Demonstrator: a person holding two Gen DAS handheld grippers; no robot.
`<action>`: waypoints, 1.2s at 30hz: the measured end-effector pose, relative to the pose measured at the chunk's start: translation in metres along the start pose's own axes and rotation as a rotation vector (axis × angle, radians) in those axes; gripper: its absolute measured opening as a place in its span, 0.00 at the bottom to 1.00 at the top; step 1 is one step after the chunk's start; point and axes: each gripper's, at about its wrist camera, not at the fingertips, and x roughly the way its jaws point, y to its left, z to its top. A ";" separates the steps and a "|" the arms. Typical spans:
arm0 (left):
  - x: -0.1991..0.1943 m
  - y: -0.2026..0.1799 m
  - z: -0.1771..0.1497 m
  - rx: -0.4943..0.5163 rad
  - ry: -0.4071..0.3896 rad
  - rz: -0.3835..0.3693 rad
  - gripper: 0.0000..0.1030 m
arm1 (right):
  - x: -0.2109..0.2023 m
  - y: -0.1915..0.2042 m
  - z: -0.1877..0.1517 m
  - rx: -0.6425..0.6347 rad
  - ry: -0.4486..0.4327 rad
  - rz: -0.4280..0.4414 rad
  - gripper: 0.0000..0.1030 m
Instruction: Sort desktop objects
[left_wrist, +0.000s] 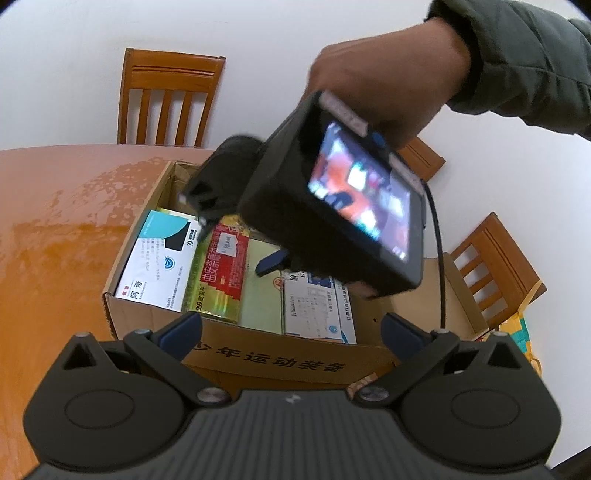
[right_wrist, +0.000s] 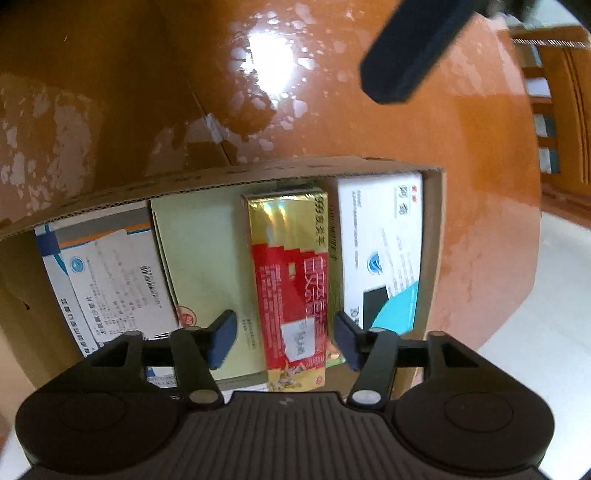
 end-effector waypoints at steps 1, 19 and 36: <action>0.000 0.000 0.000 0.000 -0.001 -0.001 1.00 | -0.003 0.000 -0.004 0.025 0.002 -0.014 0.72; 0.005 0.003 0.000 0.016 0.025 -0.003 1.00 | 0.007 -0.013 -0.090 1.336 -0.108 0.166 0.84; -0.003 0.011 -0.005 -0.006 0.024 0.021 1.00 | 0.029 -0.034 -0.083 1.450 -0.251 0.317 0.84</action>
